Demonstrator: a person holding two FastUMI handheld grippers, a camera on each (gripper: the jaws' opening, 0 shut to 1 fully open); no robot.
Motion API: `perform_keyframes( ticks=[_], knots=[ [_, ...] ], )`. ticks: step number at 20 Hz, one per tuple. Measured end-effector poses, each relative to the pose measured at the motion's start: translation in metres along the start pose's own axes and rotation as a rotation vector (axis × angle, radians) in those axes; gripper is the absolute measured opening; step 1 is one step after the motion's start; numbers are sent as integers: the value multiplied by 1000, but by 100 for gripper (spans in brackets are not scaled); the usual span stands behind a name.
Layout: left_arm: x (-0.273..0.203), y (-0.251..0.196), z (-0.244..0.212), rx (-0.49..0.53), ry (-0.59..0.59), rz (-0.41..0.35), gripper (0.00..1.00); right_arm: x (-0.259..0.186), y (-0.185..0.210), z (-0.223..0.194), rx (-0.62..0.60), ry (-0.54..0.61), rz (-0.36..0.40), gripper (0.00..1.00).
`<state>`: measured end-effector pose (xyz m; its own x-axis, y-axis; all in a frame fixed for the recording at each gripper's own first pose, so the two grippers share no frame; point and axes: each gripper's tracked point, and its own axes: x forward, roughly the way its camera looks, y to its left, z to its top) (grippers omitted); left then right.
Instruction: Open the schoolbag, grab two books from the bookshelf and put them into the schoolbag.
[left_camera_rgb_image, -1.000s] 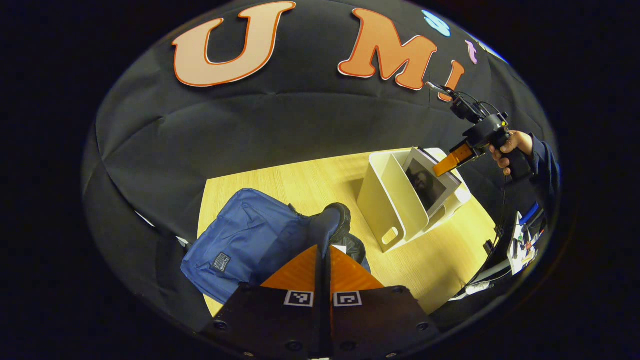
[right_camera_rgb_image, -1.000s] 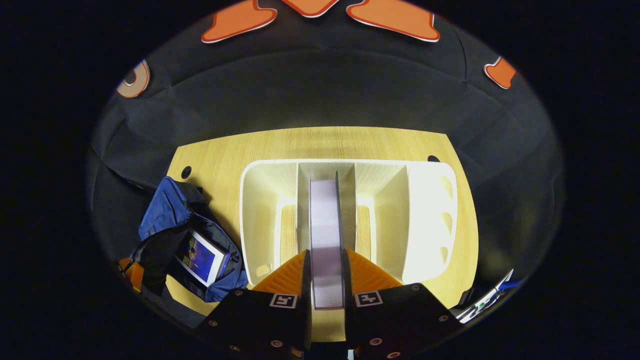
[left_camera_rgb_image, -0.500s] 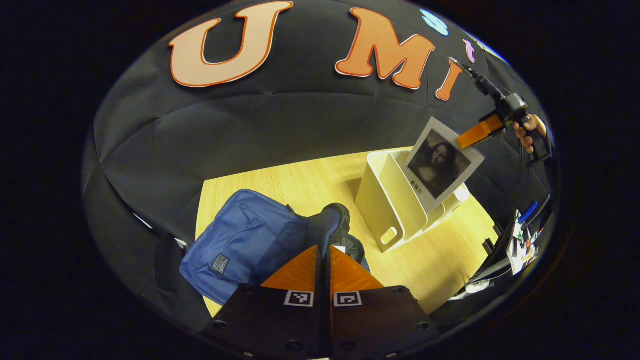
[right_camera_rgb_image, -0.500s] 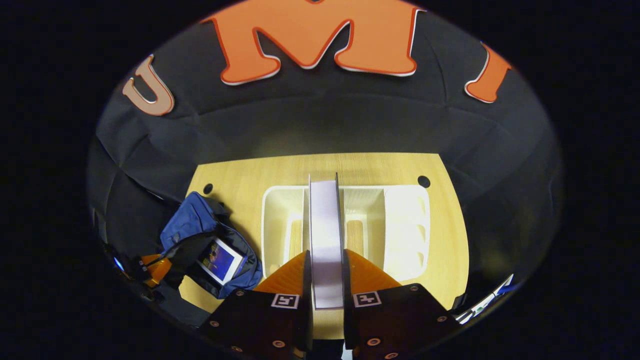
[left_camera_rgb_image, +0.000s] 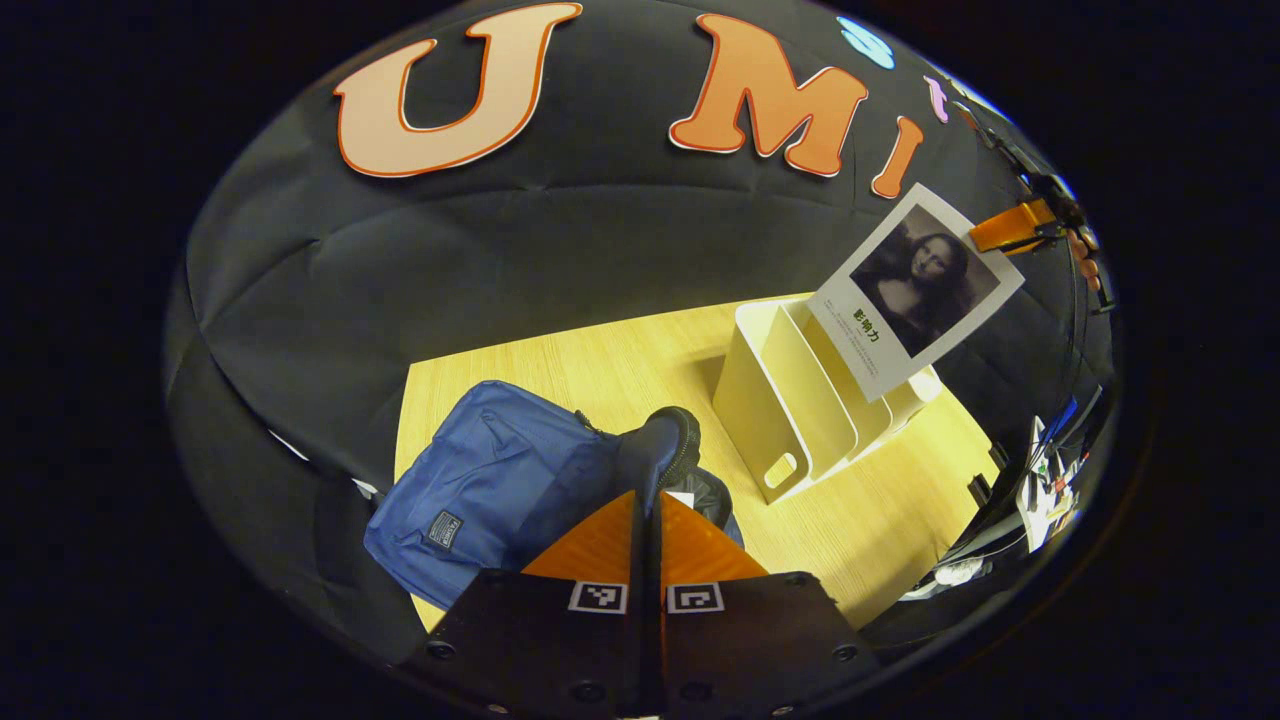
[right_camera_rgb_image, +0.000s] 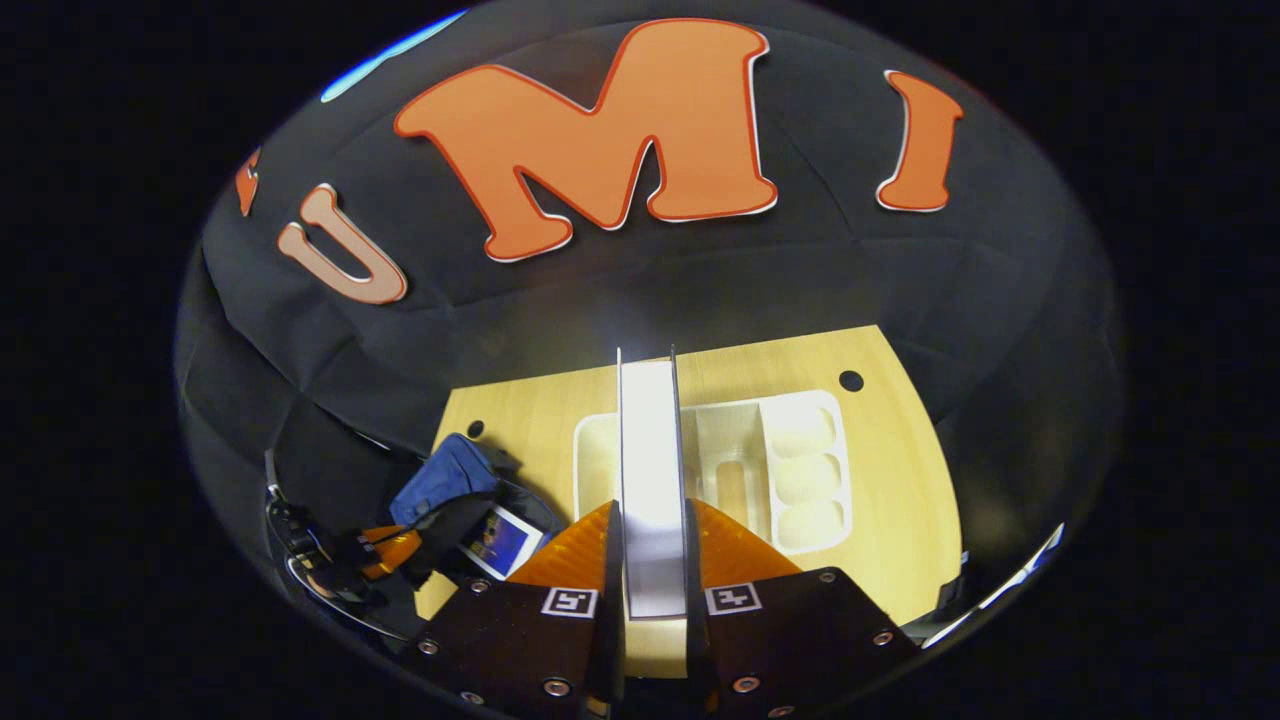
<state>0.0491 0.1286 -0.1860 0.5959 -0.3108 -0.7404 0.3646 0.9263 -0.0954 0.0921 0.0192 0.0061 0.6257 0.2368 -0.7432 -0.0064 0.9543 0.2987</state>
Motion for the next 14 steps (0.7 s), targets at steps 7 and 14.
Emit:
perform_keyframes(
  ticks=[7,14],
  knots=[
    [-2,-2,4,19,12,15,1,15,41,-58,219,42,275,23],
    [-2,3,6,44,23,23,1,47,82,-122,327,144,401,22]
  ],
)
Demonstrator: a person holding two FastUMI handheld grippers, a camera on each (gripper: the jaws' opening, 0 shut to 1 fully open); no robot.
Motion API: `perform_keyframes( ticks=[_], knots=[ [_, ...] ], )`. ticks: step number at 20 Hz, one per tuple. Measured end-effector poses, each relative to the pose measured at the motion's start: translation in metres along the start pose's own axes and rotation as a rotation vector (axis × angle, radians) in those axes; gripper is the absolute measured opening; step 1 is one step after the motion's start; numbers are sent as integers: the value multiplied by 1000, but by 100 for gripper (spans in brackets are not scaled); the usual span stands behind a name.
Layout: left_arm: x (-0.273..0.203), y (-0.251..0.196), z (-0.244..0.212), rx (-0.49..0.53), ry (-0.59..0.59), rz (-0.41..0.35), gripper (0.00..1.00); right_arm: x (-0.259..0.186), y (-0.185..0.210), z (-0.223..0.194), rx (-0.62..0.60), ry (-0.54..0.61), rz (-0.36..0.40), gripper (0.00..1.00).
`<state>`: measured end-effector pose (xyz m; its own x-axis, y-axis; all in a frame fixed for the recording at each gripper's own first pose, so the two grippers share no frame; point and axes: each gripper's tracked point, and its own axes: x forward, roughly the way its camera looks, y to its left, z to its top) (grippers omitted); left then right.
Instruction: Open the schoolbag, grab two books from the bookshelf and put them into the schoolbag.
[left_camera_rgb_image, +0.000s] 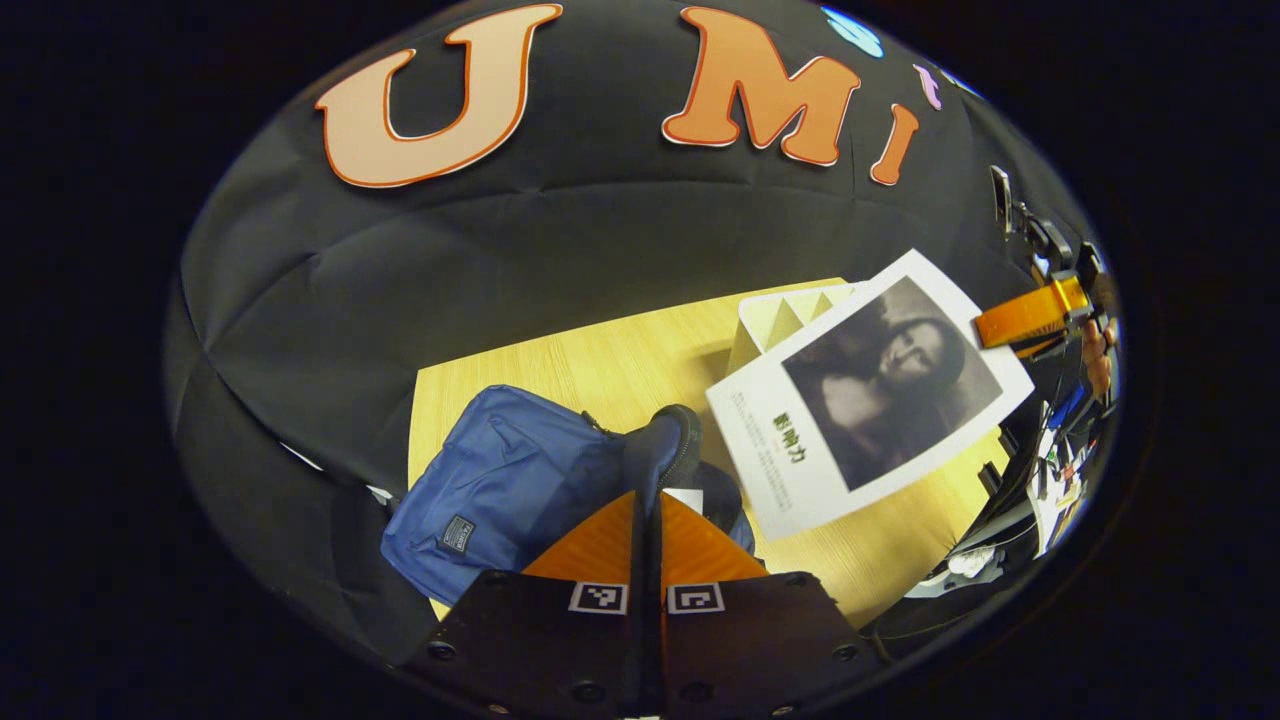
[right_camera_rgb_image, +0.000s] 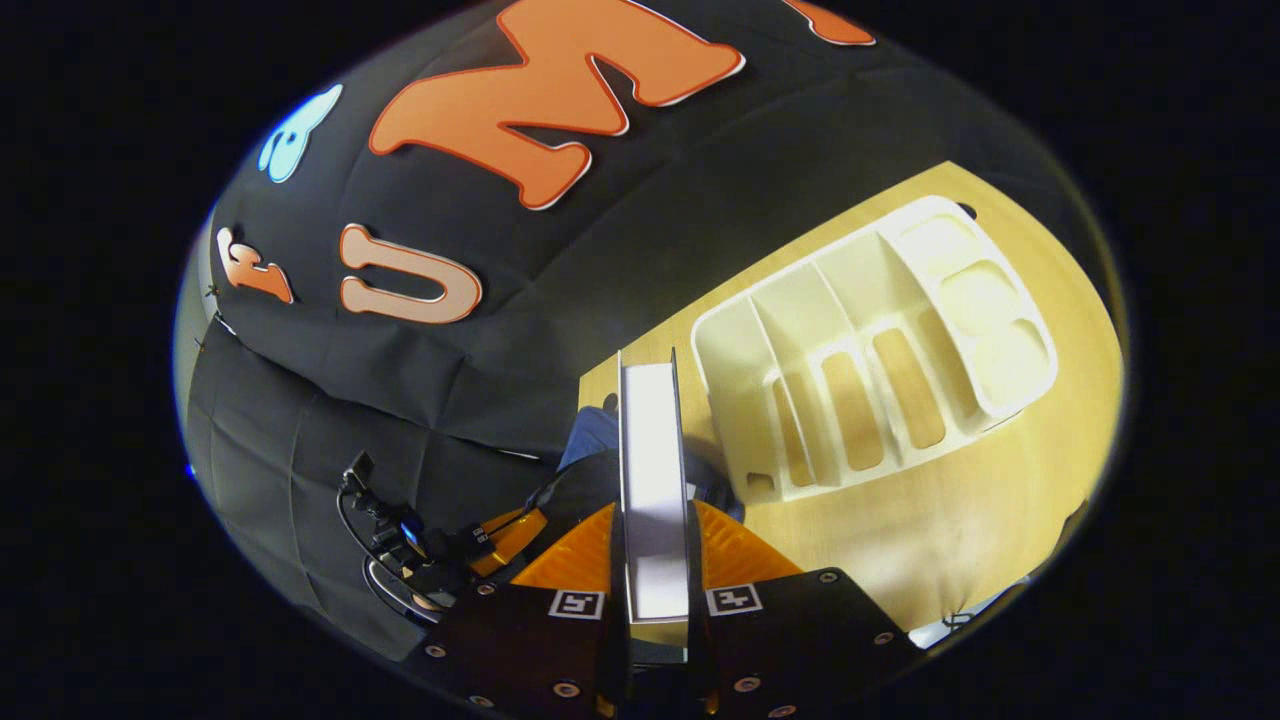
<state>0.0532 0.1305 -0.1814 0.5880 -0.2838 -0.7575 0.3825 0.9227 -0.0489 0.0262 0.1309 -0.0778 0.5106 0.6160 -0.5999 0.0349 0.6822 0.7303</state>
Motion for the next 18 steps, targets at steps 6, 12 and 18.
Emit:
perform_keyframes(
  ticks=[6,12,18],
  knots=[
    [0,6,4,18,-2,9,1,35,8,-40,55,29,54,22],
    [-1,8,5,30,0,13,0,71,1,-79,118,25,34,22],
    [2,1,6,42,11,-8,1,118,8,-99,159,-26,14,22]
  ],
)
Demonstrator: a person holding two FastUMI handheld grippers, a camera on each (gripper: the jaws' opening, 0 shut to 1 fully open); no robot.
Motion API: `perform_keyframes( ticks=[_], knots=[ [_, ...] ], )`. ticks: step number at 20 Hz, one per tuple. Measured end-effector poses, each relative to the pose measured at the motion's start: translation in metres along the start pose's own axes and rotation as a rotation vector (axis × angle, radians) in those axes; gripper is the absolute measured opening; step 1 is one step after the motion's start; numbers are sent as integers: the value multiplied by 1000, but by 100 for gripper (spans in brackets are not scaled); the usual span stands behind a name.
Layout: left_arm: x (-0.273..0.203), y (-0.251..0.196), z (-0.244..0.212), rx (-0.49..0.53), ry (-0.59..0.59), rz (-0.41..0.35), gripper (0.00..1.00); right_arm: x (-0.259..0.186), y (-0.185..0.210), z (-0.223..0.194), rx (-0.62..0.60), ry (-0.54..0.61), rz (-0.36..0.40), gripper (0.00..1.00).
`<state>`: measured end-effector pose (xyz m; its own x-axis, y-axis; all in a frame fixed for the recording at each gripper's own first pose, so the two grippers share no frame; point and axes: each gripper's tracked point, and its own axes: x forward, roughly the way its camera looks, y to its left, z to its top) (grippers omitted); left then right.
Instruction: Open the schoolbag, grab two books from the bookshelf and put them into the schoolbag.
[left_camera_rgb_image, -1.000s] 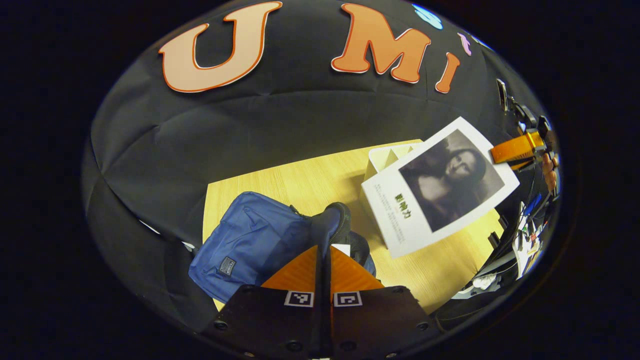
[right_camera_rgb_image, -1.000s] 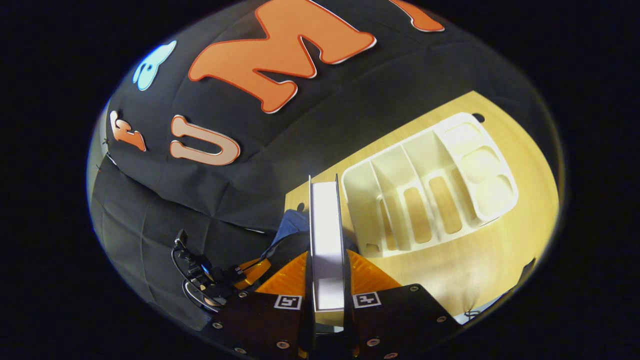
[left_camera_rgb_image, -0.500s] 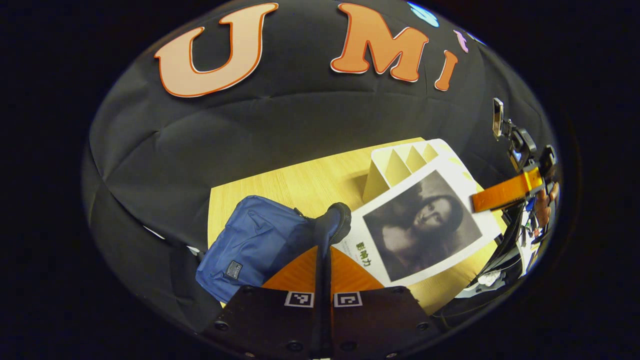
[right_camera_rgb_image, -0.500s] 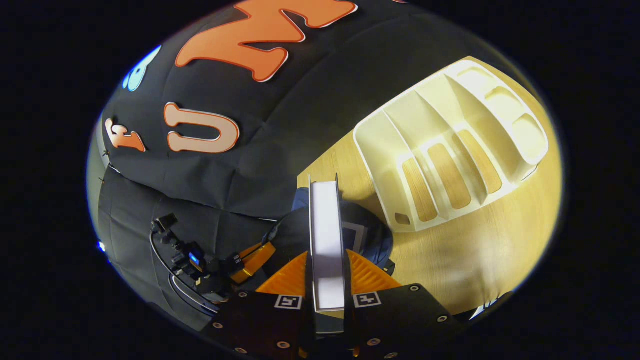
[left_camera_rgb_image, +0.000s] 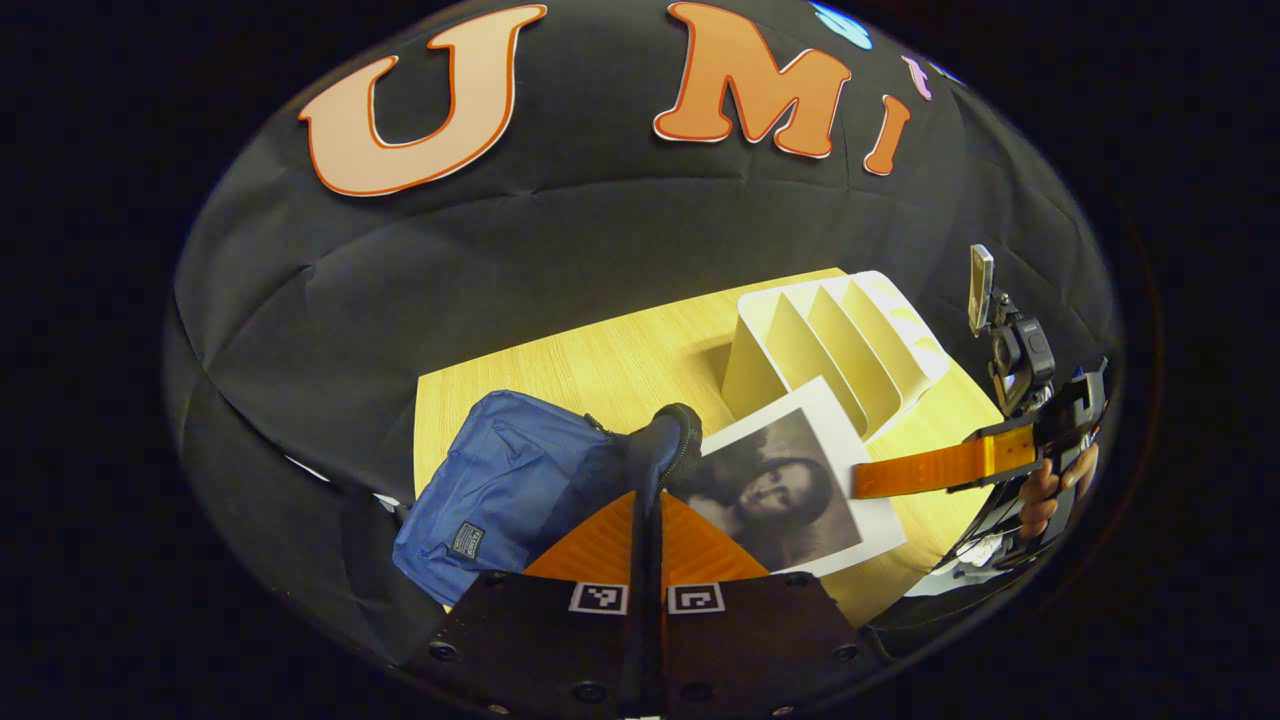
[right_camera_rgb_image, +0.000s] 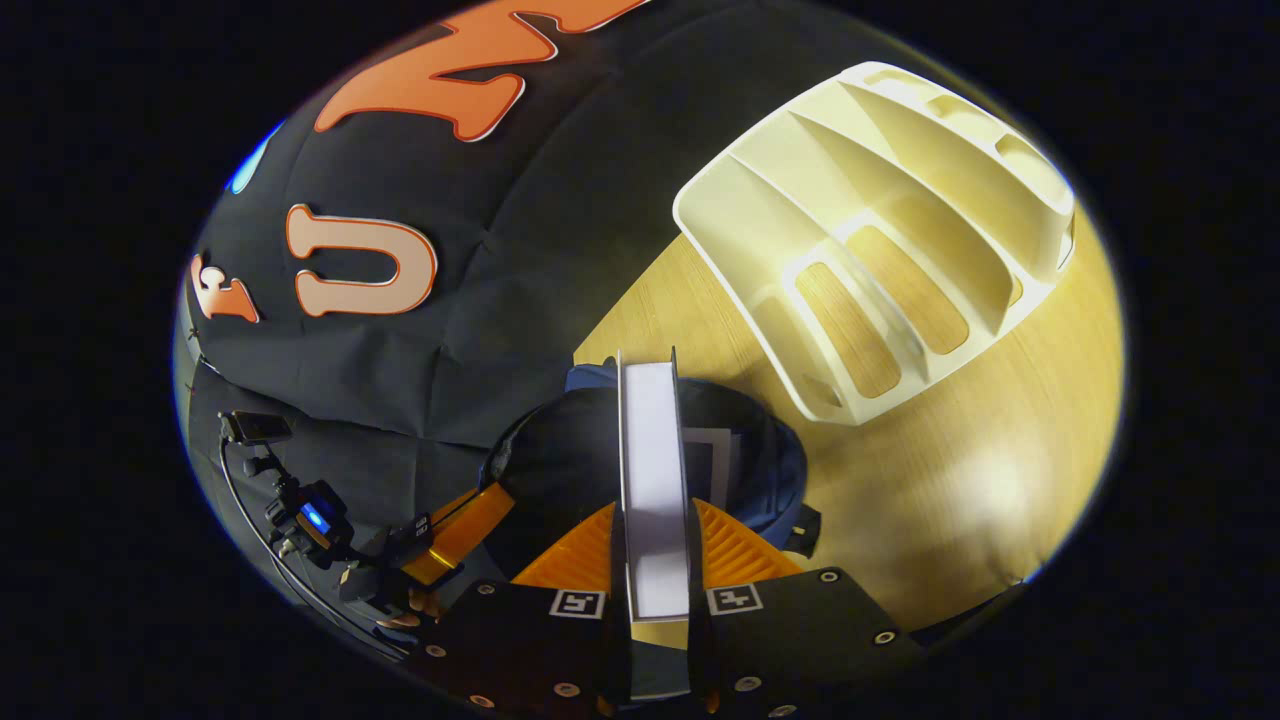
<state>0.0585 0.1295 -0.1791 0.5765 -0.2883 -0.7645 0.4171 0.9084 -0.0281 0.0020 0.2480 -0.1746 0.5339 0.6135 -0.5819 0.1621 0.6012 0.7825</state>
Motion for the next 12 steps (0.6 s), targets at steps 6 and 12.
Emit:
perform_keyframes(
  ticks=[6,12],
  knots=[
    [-5,-7,-3,25,-11,-42,1,41,5,-16,21,-50,5,22],
    [-3,-23,-5,79,3,-88,0,67,5,-39,-20,-67,-30,23]
  ],
)
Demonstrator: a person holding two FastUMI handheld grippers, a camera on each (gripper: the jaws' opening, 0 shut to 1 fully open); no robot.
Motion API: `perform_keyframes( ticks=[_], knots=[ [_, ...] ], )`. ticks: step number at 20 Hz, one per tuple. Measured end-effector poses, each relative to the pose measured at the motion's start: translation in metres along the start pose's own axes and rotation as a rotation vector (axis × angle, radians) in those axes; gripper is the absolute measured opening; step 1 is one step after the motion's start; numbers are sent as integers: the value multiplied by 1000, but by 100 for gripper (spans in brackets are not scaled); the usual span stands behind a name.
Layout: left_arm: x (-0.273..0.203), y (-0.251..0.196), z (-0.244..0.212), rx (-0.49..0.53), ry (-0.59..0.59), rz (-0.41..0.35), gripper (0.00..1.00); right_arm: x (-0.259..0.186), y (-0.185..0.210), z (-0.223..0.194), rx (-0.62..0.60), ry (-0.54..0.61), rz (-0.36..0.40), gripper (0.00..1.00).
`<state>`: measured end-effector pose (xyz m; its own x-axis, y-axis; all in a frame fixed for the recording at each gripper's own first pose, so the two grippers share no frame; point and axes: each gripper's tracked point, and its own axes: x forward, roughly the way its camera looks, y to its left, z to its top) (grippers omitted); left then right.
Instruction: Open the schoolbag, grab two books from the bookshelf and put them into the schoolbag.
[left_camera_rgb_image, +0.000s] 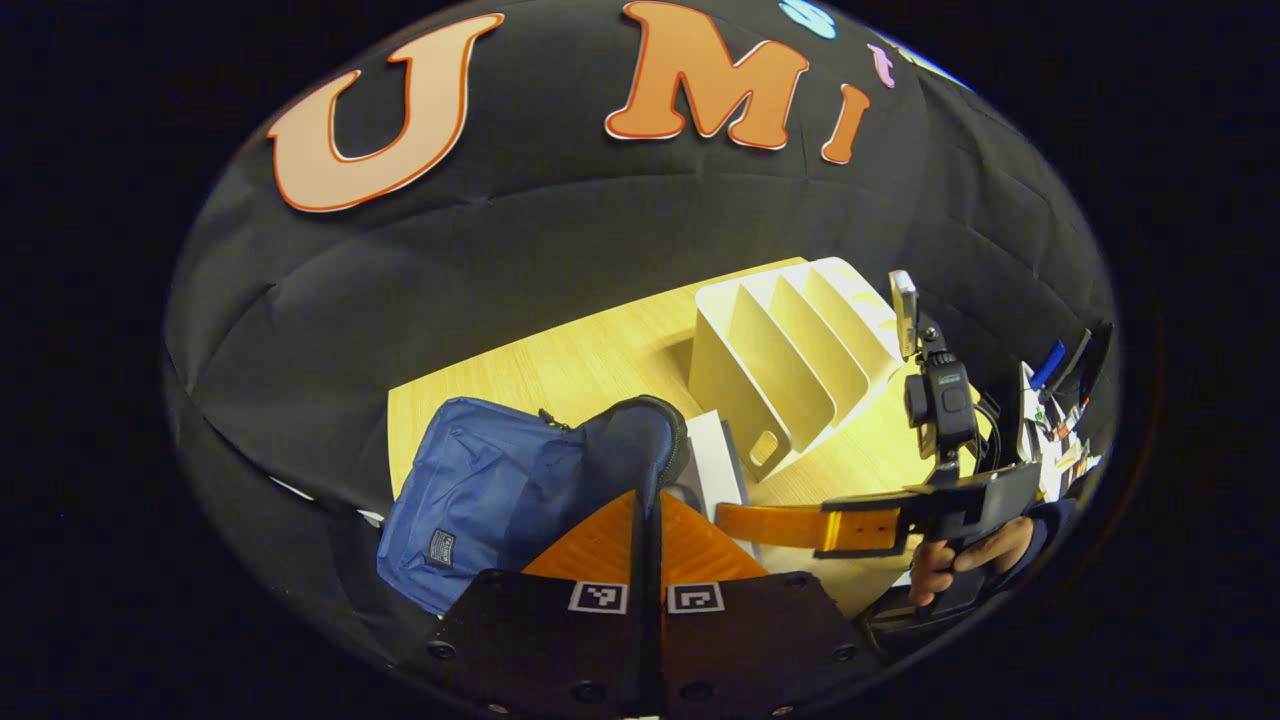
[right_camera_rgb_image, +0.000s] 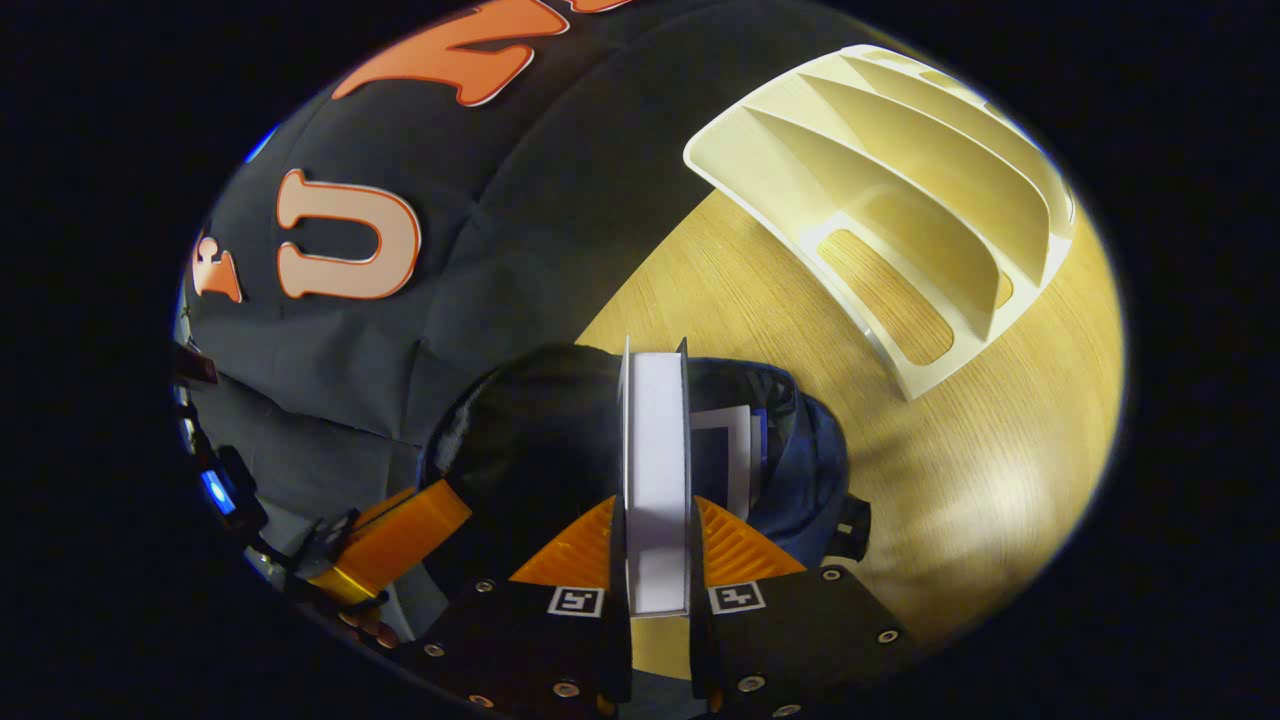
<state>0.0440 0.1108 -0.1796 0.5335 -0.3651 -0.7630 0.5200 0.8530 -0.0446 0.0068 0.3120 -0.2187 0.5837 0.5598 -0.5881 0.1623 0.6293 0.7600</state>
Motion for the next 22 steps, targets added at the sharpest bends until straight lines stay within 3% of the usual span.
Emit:
perform_keyframes(
  ticks=[11,16,17,18,19,20,21,22],
  knots=[
    [4,-13,1,109,21,-29,0,57,-5,-27,-45,24,-41,24],
    [4,-6,1,72,10,-22,0,76,-1,-36,-60,73,-83,25],
    [5,-4,0,66,6,-22,1,73,-4,-24,-99,19,-125,30],
    [4,0,-2,58,6,-9,0,68,-6,-4,-202,-68,-168,36],
    [5,3,-2,45,1,-1,1,63,-9,14,-307,-118,-197,36],
    [7,3,-2,27,-4,1,1,57,-11,31,-392,-142,-218,24],
    [8,3,-3,17,-1,3,1,47,-12,43,-449,-158,-237,47],
    [8,0,-5,13,-5,4,3,41,-9,53,-482,-177,-242,60]
  ],
)
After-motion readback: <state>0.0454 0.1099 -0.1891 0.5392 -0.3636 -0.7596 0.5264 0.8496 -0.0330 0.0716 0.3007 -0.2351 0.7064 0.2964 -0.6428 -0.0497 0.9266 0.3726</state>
